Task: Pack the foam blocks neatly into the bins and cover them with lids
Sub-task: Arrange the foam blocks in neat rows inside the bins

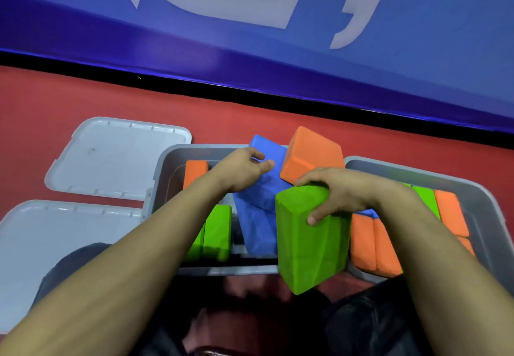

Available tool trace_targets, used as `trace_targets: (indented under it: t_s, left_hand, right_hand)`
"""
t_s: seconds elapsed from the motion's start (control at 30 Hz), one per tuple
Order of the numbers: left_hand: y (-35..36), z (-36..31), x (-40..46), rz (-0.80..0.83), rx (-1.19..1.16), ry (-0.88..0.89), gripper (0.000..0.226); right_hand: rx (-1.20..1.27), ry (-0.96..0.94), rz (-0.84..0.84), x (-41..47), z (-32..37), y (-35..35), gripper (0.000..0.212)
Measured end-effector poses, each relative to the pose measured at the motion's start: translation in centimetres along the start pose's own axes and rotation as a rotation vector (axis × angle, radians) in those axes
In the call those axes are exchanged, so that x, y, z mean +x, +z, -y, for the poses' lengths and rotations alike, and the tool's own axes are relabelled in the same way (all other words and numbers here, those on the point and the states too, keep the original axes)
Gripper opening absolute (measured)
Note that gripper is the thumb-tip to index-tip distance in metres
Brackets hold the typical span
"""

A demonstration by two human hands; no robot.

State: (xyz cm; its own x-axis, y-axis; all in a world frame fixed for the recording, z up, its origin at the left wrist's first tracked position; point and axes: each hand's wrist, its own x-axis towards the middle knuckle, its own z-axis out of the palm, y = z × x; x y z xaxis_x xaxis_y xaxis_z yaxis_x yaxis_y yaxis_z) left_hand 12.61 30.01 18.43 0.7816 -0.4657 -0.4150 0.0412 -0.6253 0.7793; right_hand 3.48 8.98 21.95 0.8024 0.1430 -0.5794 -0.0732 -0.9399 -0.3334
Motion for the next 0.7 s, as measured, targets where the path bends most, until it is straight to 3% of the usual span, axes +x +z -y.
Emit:
trace_targets:
  t_s: [0.27, 0.47, 0.7]
  left_hand:
    - [-2.9, 1.4, -0.5, -0.069, -0.043, -0.003, 0.042]
    - [-7.4, 2.8, -1.7, -0.162, -0.251, -0.008, 0.024]
    - [-12.6, 6.1, -3.7, -0.365, -0.442, -0.111, 0.052]
  right_hand:
    - [0.014, -0.043, -0.072, -0.7, 1.6, -1.4, 0.075]
    - [0.344, -0.064, -0.141, -1.3, 5.0, -3.5, 0.052]
    - [0.439, 0.053, -0.355, 3.8, 12.1, -3.9, 0.054]
